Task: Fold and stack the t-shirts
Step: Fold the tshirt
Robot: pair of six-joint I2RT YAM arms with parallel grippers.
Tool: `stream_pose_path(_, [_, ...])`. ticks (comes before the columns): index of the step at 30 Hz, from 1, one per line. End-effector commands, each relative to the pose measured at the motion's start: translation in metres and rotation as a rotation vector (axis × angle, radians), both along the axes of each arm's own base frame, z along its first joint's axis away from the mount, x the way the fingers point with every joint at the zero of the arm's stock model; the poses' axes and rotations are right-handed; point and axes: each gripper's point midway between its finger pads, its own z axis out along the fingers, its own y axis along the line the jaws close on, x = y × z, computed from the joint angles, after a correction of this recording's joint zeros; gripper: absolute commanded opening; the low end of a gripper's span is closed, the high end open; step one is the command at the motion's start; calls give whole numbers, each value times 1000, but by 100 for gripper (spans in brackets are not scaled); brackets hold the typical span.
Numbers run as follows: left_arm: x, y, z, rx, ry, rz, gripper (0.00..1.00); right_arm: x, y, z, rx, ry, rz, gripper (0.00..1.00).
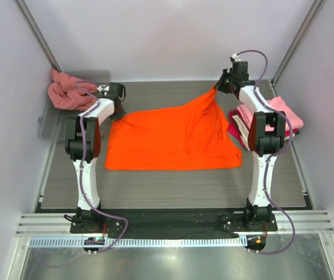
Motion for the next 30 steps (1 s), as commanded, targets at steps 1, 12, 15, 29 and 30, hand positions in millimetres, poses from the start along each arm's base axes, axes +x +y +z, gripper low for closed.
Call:
stream_pose_path(1, [6,-7,28,26,-46,-32,0,1,1,59,23,-122,10,1])
stream_pose_path(12, [-1,-6,72,107,-160,-18,0,-37,8,112,55,-208,46,1])
stream_pose_path(15, [-5,-2,74,117,-183,-9,0,-49,11,112,67,-207,55,1])
stream_pose_path(29, [-15,3,81,98,-344,24,0,-127,18,102,21,-185,40,1])
stream_pose_path(30, [-15,3,81,92,-355,27,0,-132,19,98,17,-180,39,1])
